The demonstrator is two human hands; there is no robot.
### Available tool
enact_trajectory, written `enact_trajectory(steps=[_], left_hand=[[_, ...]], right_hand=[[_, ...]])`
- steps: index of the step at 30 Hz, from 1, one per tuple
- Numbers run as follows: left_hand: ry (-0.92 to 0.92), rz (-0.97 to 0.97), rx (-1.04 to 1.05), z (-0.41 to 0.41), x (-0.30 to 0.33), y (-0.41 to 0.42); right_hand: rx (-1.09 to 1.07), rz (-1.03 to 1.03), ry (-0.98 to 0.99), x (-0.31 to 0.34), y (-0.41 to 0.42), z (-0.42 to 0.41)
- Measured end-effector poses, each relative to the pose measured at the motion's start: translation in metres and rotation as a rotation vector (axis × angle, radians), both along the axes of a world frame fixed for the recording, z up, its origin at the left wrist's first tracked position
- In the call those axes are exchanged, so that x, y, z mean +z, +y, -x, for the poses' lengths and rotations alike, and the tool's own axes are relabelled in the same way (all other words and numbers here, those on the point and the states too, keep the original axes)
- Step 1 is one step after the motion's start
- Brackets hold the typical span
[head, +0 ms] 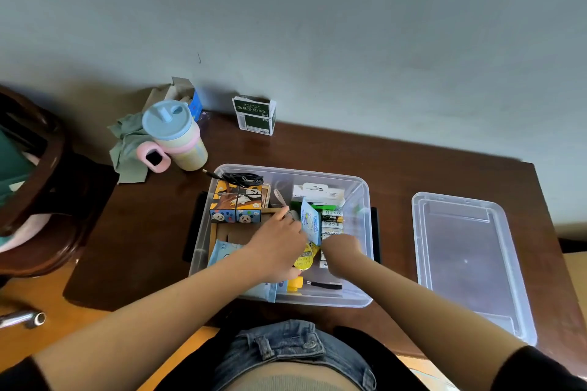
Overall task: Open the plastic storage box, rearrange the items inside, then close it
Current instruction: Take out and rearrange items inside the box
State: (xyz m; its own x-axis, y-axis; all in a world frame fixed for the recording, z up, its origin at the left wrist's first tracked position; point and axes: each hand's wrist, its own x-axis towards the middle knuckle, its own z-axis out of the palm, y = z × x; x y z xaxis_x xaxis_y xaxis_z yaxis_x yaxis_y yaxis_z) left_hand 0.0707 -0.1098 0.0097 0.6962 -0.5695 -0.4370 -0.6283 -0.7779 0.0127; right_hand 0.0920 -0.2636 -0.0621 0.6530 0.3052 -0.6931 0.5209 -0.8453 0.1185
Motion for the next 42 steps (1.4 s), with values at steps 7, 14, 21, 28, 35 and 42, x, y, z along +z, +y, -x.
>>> enact_trajectory(steps=[7, 14, 21, 28, 35, 42], left_hand=[[0.066, -0.042, -0.055, 0.000, -0.011, -0.016], [0.106, -0.094, -0.068, -0.003, -0.017, -0.032], [-0.083, 0.506, 0.208, -0.001, 0.017, 0.010], [-0.391, 0.442, 0.921, -0.018, 0.021, 0.084], [-0.079, 0.506, 1.064, -0.025, 0.003, 0.097], [-0.075, 0.681, 0.961, -0.017, 0.004, 0.090]], right_hand=[[-0.177, -0.225, 0.102, 0.022, -0.008, -0.015], [-0.270, -0.290, 0.125, 0.025, -0.006, -0.018], [-0.461, -0.433, 0.105, 0.031, -0.003, -0.028], [-0.780, -0.979, 0.207, 0.056, 0.046, -0.040], [-0.982, -0.839, 0.352, 0.063, 0.099, -0.067], [-1.021, -0.689, 0.392, 0.065, 0.107, -0.076]])
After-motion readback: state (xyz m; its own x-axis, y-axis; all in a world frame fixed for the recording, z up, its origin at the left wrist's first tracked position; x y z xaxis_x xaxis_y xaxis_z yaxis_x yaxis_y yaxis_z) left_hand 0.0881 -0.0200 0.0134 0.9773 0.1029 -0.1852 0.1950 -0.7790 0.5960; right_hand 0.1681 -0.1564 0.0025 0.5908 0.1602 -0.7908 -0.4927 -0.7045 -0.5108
